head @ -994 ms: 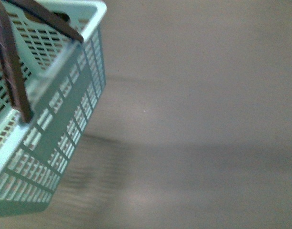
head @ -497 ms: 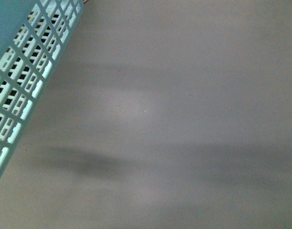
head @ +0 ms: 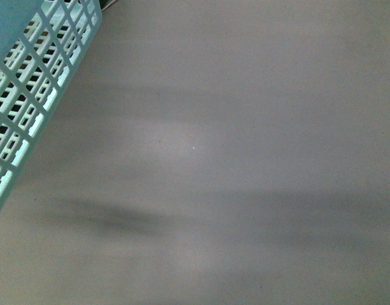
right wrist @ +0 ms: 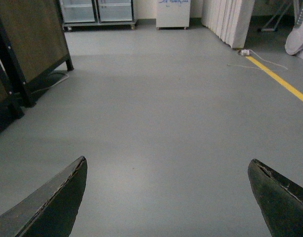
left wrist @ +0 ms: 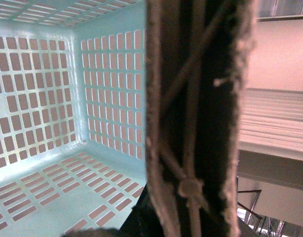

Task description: Pick lemon and mango into basket

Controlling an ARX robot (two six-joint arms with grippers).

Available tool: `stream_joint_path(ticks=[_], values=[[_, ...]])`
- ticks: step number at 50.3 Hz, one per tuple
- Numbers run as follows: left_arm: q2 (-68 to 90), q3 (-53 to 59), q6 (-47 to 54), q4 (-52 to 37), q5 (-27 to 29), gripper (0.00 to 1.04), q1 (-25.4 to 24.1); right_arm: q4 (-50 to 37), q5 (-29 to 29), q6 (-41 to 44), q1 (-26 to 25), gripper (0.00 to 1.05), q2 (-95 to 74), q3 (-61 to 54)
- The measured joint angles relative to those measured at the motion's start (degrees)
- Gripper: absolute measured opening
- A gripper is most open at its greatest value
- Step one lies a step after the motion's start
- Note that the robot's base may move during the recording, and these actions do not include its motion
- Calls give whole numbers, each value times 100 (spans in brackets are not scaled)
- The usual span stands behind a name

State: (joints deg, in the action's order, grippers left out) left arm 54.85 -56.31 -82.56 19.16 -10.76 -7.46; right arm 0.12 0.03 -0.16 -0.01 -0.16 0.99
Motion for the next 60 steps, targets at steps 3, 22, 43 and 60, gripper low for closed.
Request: stream_joint_path(ticks=[3, 22, 43, 60], values=[[2, 0, -2, 2, 0, 5, 0, 0, -2, 0, 0, 96, 0, 0], [2, 0, 2, 0, -2, 5, -2, -2, 0, 0, 0, 96, 0, 0], [2, 0, 2, 0, -2, 5, -4, -2, -7, 2, 0, 96, 0, 0], [2, 0, 2, 0, -4, 5, -4, -2, -4, 0, 0, 96, 0, 0]])
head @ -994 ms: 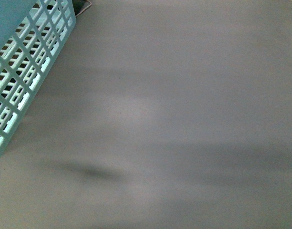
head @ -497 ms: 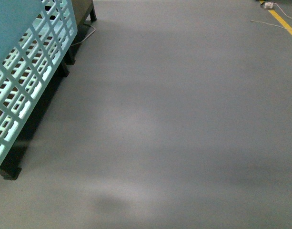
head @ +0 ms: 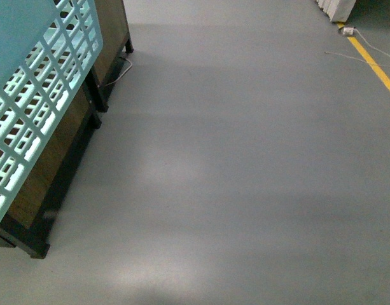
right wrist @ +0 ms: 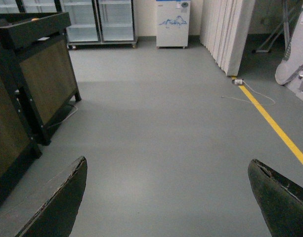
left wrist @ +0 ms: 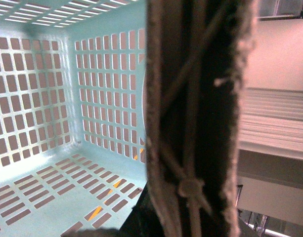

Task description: Pick lemon and mango into basket

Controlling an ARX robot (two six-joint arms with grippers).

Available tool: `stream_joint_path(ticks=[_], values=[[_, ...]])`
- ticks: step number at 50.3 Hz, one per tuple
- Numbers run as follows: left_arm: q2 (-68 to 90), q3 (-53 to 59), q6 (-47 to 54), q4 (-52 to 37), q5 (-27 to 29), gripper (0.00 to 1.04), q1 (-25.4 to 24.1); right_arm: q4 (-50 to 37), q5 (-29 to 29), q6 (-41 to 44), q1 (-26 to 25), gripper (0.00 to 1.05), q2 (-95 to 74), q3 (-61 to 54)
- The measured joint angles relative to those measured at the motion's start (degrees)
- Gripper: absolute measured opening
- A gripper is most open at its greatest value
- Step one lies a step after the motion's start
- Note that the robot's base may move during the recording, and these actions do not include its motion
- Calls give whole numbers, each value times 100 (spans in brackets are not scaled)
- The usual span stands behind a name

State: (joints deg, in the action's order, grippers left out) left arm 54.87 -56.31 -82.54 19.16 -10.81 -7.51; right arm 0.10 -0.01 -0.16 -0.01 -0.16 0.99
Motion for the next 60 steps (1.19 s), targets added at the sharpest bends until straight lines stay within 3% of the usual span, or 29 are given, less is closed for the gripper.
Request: stream_joint_path(ticks=[60], values=[[-4, -2, -11, 0, -9, 5, 0, -2, 22, 0, 0, 96, 0, 0]])
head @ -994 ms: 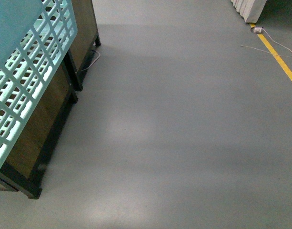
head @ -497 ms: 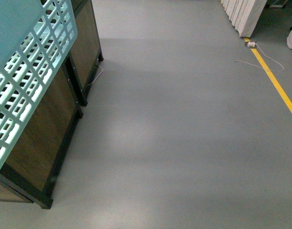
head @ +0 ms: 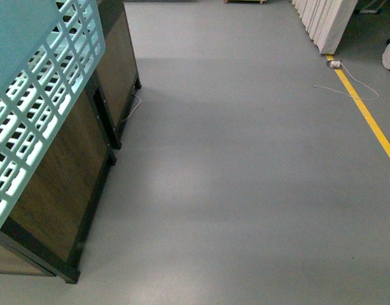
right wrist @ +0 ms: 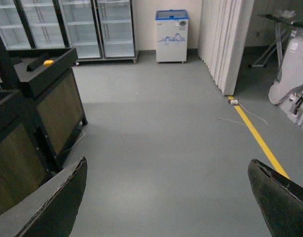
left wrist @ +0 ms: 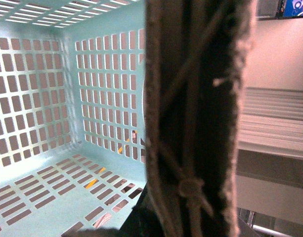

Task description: Pick lemon and mango into basket

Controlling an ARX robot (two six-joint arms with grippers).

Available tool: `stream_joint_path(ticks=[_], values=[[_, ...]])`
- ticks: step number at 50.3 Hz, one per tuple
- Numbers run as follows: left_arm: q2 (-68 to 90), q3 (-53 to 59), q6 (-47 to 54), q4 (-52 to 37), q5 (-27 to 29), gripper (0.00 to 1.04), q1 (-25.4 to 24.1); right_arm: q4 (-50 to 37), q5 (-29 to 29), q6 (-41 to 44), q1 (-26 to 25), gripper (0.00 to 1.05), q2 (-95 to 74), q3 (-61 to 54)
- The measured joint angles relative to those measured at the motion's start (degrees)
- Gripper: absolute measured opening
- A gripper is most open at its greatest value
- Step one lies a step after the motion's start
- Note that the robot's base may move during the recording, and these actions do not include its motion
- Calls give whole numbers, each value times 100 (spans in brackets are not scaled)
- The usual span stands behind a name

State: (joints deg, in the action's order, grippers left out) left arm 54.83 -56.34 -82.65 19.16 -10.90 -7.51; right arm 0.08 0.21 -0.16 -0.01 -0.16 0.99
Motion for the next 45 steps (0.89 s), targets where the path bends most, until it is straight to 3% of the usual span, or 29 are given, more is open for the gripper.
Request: stream_joint_path(ticks=[45], values=[[2, 0, 15, 11, -15, 5, 4, -4, -33, 0, 7, 96, 7, 0]])
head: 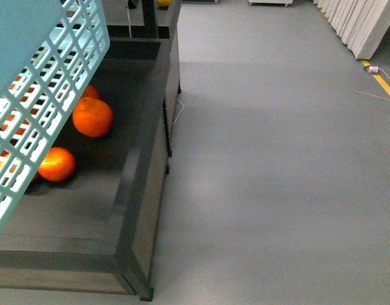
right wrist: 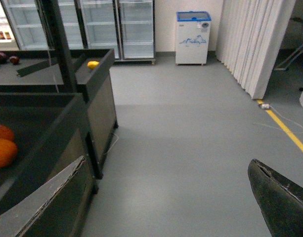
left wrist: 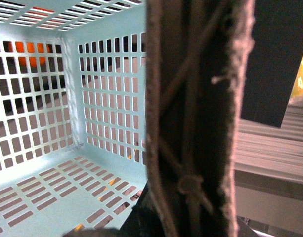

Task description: Pick lemon and mango into basket

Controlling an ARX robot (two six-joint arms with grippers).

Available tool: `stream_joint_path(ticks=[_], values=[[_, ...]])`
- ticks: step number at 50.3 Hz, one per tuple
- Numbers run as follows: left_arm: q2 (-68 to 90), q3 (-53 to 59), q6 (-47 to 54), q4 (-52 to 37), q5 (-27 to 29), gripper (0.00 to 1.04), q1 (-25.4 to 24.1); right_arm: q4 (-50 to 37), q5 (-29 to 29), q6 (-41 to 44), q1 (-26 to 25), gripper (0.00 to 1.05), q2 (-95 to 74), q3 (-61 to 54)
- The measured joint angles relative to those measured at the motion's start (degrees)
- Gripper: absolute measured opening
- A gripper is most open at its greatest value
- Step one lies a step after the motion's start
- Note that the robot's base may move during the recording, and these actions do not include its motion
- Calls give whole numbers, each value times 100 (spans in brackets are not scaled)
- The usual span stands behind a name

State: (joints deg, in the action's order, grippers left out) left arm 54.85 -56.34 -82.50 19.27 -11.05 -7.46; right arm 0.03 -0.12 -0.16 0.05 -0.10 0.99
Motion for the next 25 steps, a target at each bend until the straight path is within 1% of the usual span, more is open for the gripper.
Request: stream_joint_path(ticks=[25], values=[[0, 2, 13, 7, 28, 5, -7, 4, 28, 2, 0, 96, -2, 0]])
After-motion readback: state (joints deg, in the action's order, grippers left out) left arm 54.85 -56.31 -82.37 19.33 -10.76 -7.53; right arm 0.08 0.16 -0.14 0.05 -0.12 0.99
